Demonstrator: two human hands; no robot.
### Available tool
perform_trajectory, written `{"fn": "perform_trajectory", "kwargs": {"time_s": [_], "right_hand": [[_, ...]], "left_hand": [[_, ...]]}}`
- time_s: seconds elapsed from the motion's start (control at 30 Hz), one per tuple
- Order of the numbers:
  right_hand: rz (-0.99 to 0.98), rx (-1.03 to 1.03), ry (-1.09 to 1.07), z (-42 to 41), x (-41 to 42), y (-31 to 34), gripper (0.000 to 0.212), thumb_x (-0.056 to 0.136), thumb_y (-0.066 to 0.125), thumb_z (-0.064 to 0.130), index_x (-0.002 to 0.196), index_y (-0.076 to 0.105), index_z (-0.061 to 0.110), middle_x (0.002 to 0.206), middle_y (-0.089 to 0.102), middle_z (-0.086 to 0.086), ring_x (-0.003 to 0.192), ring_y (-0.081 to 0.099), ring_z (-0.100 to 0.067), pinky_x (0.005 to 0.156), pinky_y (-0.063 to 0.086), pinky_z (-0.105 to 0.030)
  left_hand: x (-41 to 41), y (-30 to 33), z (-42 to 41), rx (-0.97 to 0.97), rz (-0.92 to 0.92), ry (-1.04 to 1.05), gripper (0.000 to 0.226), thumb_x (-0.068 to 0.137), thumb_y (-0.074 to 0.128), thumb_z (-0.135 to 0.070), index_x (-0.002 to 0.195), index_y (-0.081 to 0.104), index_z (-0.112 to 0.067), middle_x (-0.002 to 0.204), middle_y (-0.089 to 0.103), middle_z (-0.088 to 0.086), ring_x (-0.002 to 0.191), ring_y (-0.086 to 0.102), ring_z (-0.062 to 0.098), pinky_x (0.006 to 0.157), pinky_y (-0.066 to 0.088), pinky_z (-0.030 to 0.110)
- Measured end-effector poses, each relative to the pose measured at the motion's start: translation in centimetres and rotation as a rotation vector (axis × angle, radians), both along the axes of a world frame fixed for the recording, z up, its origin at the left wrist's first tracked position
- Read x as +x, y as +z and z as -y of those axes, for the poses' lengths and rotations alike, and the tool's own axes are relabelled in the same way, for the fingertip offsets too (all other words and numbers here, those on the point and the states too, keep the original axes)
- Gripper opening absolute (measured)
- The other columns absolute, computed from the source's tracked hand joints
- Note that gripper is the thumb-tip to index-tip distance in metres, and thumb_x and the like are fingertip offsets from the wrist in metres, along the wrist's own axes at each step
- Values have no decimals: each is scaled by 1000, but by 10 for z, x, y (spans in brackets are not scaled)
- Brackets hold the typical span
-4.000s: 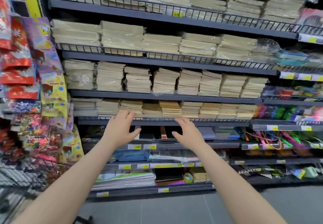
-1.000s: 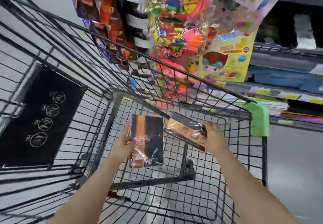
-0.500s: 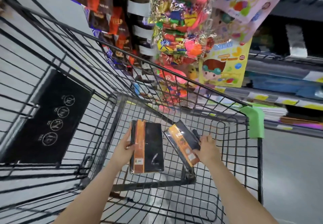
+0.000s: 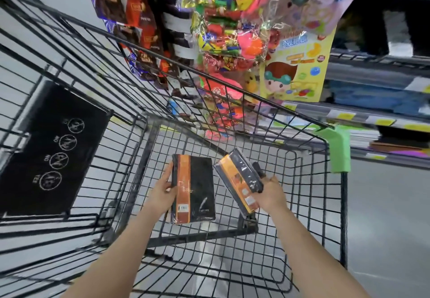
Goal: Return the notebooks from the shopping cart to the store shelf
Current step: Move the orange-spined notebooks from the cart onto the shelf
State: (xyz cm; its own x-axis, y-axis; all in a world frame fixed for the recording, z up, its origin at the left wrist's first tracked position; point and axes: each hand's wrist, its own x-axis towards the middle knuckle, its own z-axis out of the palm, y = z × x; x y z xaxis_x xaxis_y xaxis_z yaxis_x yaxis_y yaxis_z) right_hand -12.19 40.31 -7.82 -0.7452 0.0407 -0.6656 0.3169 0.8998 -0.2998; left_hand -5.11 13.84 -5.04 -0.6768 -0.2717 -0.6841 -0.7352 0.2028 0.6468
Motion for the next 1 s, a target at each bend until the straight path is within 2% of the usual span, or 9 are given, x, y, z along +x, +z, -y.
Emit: {"fn": "perform_trajectory", "kwargs": {"time_s": [0.23,0.33,0.4,0.53,0.63,0.73,0.83,0.9,1.0], "right_hand": [[54,-175,57,-7,3,57,19,88,51,10,96,66,18,88,62,-4,93,62,-25,68,38,-23],[-32,-214,52,-16,14,97,22,89,50,12,71,57,21,71,58,-2,76,57,-26,55,36,-25],[-84,-276,-13,-27,26,131,18,90,50,10,76,60,16,72,58,-5,71,55,-23,53,34,-24],[-226,-361,-69,-56,60,204,21,90,52,4,74,62,13,76,62,-12,74,58,-22,55,34,-24],[-291,-449,-161,-86,87,250,14,89,54,3,98,62,-4,99,65,-18,85,57,-21,71,48,-24],[-301,-499,-217,-120,114,285,9,88,54,6,87,63,8,104,65,-29,77,55,-24,70,51,-45],[-349,-553,-273,-150,140,319,20,90,52,2,105,64,8,110,65,-17,90,59,-22,70,44,-30],[-383,-562,-312,-173,153,331,23,89,53,1,110,63,1,107,65,-12,91,57,-18,69,42,-22],[-401,-567,-382,-208,170,337,15,88,54,-2,98,65,1,94,62,-10,82,55,-20,52,44,-19]], "left_hand": [[10,38,-4,21,-45,85,63,96,45,-6,143,21,-41,100,58,4,93,60,28,88,50,45],[23,64,-5,38,-90,127,66,96,43,-4,136,25,-54,123,55,11,108,58,31,91,49,48],[33,70,-1,32,-143,137,70,94,47,-7,126,27,-66,130,54,13,109,60,32,90,50,54],[58,152,-26,5,-322,123,67,94,46,-2,146,19,-34,143,43,11,121,51,31,99,44,53],[77,207,-54,18,-397,133,63,94,46,0,146,21,-26,127,54,13,97,62,27,80,53,43],[95,241,-79,-8,-454,70,64,93,45,1,144,23,-31,116,56,6,82,61,24,69,51,38],[109,260,-101,-64,-473,-31,66,92,47,1,143,25,-34,95,61,5,65,54,24,58,51,37],[119,272,-121,-112,-475,-97,63,93,47,-1,143,24,-32,84,60,11,52,47,17,42,40,20],[130,283,-152,-132,-478,-177,61,93,47,-2,144,25,-26,106,59,19,53,48,14,40,34,14]]}}
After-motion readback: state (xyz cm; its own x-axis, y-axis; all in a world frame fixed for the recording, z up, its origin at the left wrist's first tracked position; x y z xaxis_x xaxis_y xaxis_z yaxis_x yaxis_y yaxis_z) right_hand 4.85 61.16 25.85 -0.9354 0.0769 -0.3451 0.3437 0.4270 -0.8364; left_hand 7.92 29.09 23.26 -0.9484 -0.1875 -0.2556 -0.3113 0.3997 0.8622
